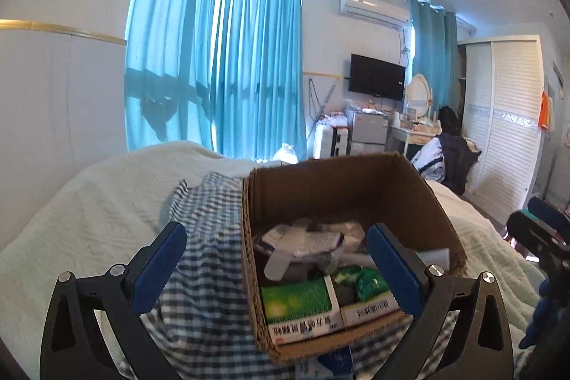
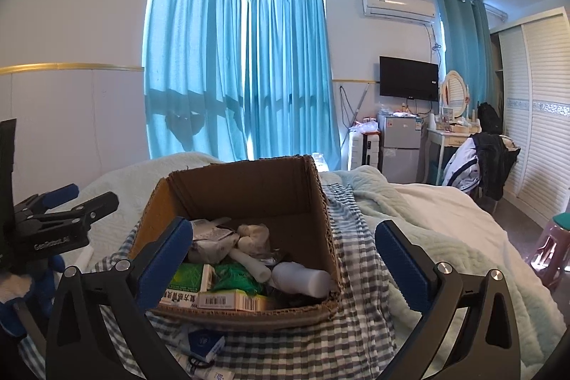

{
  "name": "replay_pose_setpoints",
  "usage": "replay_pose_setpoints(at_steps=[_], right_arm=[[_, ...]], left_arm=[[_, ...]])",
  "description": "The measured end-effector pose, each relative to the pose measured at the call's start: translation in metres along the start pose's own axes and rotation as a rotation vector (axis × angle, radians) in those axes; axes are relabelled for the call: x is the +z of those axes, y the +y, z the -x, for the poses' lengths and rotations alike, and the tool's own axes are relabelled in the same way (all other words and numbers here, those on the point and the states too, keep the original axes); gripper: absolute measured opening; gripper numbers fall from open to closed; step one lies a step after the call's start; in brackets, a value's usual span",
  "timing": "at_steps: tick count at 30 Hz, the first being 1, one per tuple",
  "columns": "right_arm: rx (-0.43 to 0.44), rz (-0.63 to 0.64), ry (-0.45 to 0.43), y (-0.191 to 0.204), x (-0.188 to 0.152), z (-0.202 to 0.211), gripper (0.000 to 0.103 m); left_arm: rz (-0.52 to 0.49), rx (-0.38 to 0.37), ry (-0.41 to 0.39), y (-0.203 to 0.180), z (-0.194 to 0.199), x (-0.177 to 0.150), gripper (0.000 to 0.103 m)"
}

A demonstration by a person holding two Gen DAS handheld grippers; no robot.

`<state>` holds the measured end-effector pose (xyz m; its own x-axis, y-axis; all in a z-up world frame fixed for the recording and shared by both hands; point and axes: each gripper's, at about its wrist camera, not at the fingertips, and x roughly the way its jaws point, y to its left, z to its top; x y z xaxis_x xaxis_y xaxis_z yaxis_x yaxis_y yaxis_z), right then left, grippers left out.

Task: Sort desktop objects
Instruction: 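Withdraw both grippers from the box toward the remaining items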

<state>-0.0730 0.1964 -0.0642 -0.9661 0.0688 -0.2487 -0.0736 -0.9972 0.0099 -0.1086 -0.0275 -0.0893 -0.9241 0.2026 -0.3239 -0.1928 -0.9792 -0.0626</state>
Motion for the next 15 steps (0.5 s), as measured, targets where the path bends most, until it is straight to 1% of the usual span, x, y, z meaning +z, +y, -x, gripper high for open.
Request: replay_pose_setpoints(at_steps=[2, 5, 8, 11, 15], right_arm=[[-0.001, 0.014, 0.01, 0.002, -0.003, 0.004, 0.103], [0.006, 0.034, 0.059, 0.006, -0.015, 0.007, 0.103], [0.051, 0.071, 0.156, 0.011, -0.027, 0.004, 0.103], [0.072, 0.135, 0.245, 0.021, -0.04, 0.002, 0.103], [0.12, 0.14, 0.345, 0.028, -0.062, 0.002, 0.103]], left_arm=[[0.007, -0.011, 0.021, 0.002, 0.004, -0.008, 0.103], [0.008, -0.023, 0.075, 0.001, 0.008, -0.027, 0.103], [-0.004, -0.037, 0.13, -0.004, 0.006, -0.042, 0.103], [-0.014, -0.039, 0.181, -0.012, 0.001, -0.056, 0.103], [-0.065, -0.041, 0.242, -0.026, -0.009, -0.077, 0.103]])
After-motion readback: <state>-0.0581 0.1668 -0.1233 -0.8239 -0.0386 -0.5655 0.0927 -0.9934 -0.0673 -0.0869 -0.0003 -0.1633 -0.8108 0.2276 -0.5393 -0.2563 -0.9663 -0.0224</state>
